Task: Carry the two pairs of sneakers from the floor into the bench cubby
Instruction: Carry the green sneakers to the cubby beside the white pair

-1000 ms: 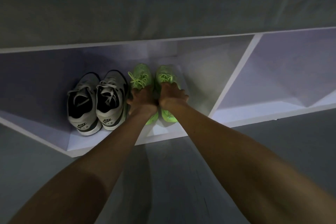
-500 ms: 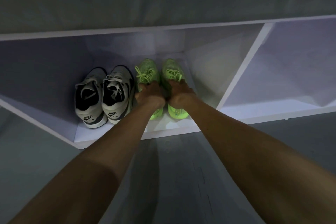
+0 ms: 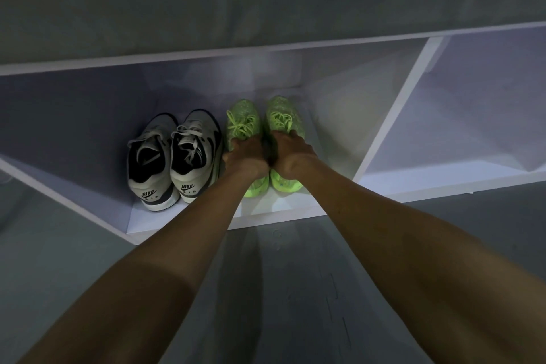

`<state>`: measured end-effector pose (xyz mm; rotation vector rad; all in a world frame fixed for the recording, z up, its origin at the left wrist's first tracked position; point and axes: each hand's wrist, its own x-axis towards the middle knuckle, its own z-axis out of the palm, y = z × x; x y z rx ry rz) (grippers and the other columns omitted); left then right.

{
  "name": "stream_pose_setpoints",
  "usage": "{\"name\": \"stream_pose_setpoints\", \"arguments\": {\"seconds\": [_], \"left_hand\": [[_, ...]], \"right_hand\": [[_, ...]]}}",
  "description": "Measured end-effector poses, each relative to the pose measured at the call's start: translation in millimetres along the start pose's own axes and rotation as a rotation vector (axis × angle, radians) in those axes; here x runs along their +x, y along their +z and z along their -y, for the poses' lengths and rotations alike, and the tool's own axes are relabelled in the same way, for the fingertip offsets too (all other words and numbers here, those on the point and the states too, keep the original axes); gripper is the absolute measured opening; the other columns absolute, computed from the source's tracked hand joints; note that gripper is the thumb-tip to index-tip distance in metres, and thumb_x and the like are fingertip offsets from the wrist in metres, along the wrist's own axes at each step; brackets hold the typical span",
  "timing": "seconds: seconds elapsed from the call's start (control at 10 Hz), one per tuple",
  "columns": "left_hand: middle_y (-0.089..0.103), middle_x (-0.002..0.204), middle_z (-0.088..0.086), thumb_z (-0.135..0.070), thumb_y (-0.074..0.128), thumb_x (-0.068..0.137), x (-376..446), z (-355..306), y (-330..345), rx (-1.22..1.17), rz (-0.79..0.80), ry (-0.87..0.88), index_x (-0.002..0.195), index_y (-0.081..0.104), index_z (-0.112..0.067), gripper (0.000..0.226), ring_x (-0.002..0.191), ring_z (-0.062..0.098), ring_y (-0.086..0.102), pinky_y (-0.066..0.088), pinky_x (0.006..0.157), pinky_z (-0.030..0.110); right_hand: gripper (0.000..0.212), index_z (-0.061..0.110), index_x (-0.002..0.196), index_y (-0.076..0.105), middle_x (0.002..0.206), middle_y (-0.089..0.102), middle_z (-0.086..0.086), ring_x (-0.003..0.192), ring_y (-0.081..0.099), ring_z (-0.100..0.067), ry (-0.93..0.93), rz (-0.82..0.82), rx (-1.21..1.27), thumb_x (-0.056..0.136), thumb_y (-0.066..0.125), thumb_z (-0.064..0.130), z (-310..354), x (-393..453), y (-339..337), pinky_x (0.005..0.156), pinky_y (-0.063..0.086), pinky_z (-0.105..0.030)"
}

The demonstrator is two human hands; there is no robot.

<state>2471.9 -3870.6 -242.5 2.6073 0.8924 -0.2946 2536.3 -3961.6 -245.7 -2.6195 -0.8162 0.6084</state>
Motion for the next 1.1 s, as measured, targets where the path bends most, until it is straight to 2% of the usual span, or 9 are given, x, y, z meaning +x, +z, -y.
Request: {"name": "stream_pose_setpoints", "arguments": {"seconds": [0.2,0.4,0.5,0.6,0.7,0.8,0.9,1.0,1.1], "left_hand": [[0.045,0.147,0.011,-0.043,0.043,0.069,-11,-2,-11,-0.002,0.064,0.036,0.147,0.034,-0.026,0.080,0.136,0.049,0.032,0.040,0.102,0.057],[0.022,0.162,0.006,-0.038,0.075,0.075,-33,9,-17,0.039,0.113,0.030,0.154,0.018,-0.033,0.098,0.149,0.041,0.008,0.025,0.115,0.060],[0.020,0.163,0.010,-0.053,0.072,0.056,-43,14,-24,0.078,0.141,-0.007,0.153,0.013,-0.040,0.114,0.149,0.041,0.011,0.028,0.112,0.062],[0.029,0.160,0.012,-0.063,0.062,0.048,-53,21,-34,0.180,0.163,0.012,0.154,0.013,-0.040,0.119,0.146,0.041,0.022,0.032,0.110,0.061],[0.048,0.149,0.007,-0.068,0.066,0.062,-89,25,-69,0.306,0.238,0.076,0.152,0.034,-0.027,0.104,0.130,0.033,0.050,0.046,0.102,0.050],[0.066,0.118,0.004,-0.052,0.068,0.086,-133,29,-114,0.378,0.296,0.118,0.123,0.064,-0.008,0.058,0.106,0.028,0.064,0.054,0.087,0.036],[0.067,0.095,0.001,-0.044,0.066,0.090,-168,27,-147,0.314,0.363,0.097,0.112,0.067,-0.008,0.042,0.088,0.024,0.070,0.057,0.064,0.030],[0.072,0.089,-0.001,-0.041,0.062,0.092,-194,22,-189,0.294,0.421,0.091,0.099,0.069,-0.011,0.032,0.079,0.017,0.072,0.056,0.057,0.028],[0.070,0.074,-0.002,-0.046,0.064,0.091,-232,21,-254,0.034,0.340,0.210,0.081,0.067,-0.012,0.035,0.067,0.014,0.068,0.057,0.063,0.031]], "right_hand": [[0.072,0.030,0.155,0.028,0.155,0.037,-0.015,0.139,0.040,-0.038,-0.086,0.011,-0.042,0.092,0.063,0.040,1,-5,-7,0.105,0.040,-0.044],[0.095,0.037,0.159,0.005,0.166,-0.009,-0.017,0.150,0.003,-0.049,-0.035,0.182,-0.279,0.088,0.067,0.044,17,-23,-15,0.115,0.022,-0.065],[0.092,0.040,0.158,0.009,0.167,-0.012,-0.012,0.148,-0.009,-0.052,-0.028,0.191,-0.321,0.087,0.067,0.046,28,-34,-23,0.113,0.019,-0.070],[0.084,0.038,0.155,0.022,0.167,0.005,-0.011,0.149,0.003,-0.052,-0.046,0.181,-0.391,0.085,0.067,0.049,41,-48,-36,0.113,0.024,-0.067],[0.055,0.025,0.131,0.059,0.135,0.060,-0.008,0.117,0.058,-0.034,-0.190,0.139,-0.487,0.080,0.065,0.044,57,-73,-58,0.097,0.050,-0.045],[0.043,0.013,0.114,0.068,0.114,0.066,-0.007,0.098,0.064,-0.031,-0.266,0.165,-0.535,0.084,0.066,0.043,75,-121,-90,0.083,0.055,-0.039],[0.031,0.011,0.094,0.064,0.104,0.067,-0.007,0.088,0.063,-0.028,-0.287,0.212,-0.548,0.088,0.065,0.041,91,-154,-116,0.077,0.057,-0.038],[0.029,0.010,0.076,0.060,0.081,0.067,-0.003,0.070,0.065,-0.024,-0.297,0.249,-0.500,0.092,0.062,0.035,112,-189,-150,0.061,0.058,-0.036],[0.027,0.011,0.075,0.067,0.066,0.069,0.003,0.058,0.067,-0.020,-0.350,0.239,-0.251,0.094,0.060,0.030,139,-235,-204,0.057,0.059,-0.035]]}}
